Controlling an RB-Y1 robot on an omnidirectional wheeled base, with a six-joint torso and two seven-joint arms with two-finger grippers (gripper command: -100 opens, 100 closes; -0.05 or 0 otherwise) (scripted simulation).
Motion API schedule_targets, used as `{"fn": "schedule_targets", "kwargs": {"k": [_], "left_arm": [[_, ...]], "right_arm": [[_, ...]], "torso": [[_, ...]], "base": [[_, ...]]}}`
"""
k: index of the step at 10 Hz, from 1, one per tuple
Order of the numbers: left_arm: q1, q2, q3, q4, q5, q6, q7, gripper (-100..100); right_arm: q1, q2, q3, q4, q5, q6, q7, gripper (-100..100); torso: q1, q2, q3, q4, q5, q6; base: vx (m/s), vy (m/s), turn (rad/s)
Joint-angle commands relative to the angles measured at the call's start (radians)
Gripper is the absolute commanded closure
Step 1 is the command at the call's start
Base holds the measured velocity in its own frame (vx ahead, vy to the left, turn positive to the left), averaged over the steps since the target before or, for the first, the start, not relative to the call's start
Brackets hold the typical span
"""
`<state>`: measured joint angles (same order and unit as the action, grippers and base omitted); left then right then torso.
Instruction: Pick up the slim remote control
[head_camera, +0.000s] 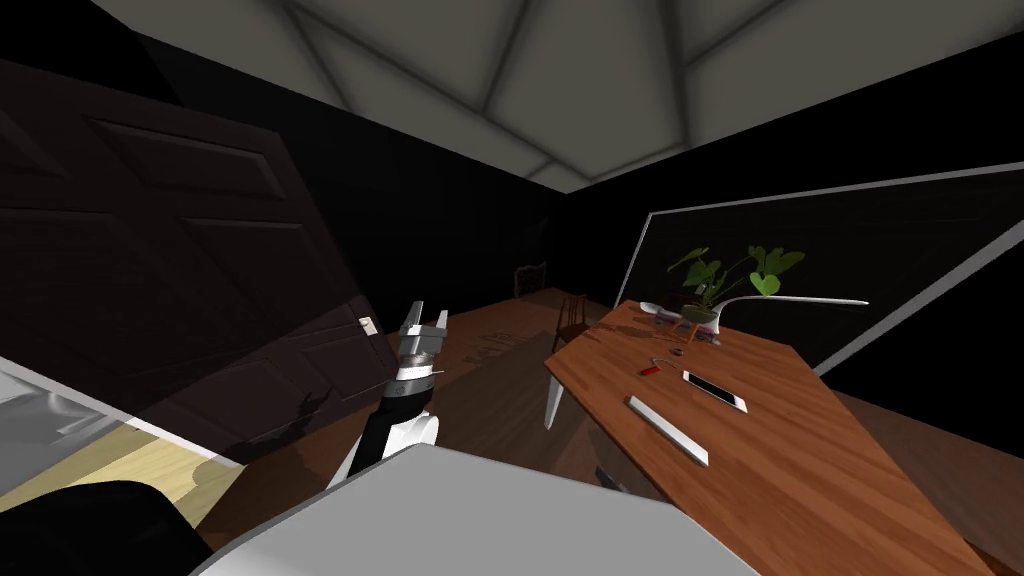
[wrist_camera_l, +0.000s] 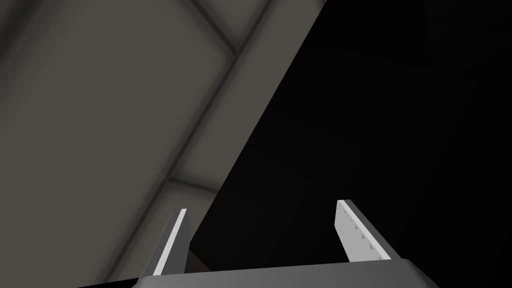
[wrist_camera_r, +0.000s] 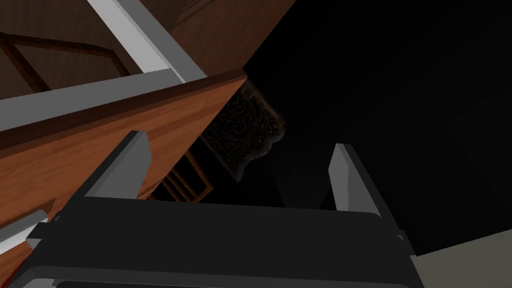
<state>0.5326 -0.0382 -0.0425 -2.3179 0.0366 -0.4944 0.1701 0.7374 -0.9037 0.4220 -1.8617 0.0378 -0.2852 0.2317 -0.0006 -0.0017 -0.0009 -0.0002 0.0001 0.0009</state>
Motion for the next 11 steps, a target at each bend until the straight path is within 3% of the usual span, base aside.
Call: {"fn": "schedule_targets", "kwargs": {"k": [1,2,4,5,7,8,11], "left_arm": [[0.0,0.0,0.0,0.0,0.0,0.0,0.0,0],[0.0,0.0,0.0,0.0,0.0,0.0,0.0,0],[0.0,0.0,0.0,0.0,0.0,0.0,0.0,0],[0.0,0.0,0.0,0.0,0.0,0.0,0.0,0],[0.0,0.0,0.0,0.0,0.0,0.0,0.0,0],[0.0,0.0,0.0,0.0,0.0,0.0,0.0,0],[0.0,0.0,0.0,0.0,0.0,0.0,0.0,0]], "right_arm": [[-0.001,-0.05,0.037,0.05,-0.007,0.007,0.029,-100],[-0.001,-0.06,0.037,0.055,-0.007,0.007,0.029,-100],[0.011,-0.135,0.096,0.128,-0.018,0.019,0.084,-100],[0.011,-0.15,0.096,0.139,-0.018,0.019,0.088,-100],[0.02,-0.222,0.155,0.205,-0.032,0.031,0.146,-100],[0.02,-0.232,0.155,0.221,-0.032,0.031,0.146,-100],[0.025,-0.304,0.21,0.301,-0.046,0.042,0.203,-100]], "torso": [[0.0,0.0,0.0,0.0,0.0,0.0],[0.0,0.0,0.0,0.0,0.0,-0.001],[0.0,-0.001,0.0,0.0,0.0,-0.001],[-0.001,-0.002,-0.001,0.0,0.0,-0.001],[-0.002,-0.002,-0.001,0.0,0.0,-0.001],[-0.002,-0.003,-0.002,-0.001,-0.001,-0.001],[-0.002,-0.001,-0.001,0.0,-0.001,0.0]], "base": [[0.034,0.009,0.259],[0.033,0.0,0.143],[0.051,-0.007,0.309],[0.05,-0.021,0.213],[0.061,-0.026,0.336],[0.055,-0.033,0.198],[0.042,-0.04,0.221]]}}
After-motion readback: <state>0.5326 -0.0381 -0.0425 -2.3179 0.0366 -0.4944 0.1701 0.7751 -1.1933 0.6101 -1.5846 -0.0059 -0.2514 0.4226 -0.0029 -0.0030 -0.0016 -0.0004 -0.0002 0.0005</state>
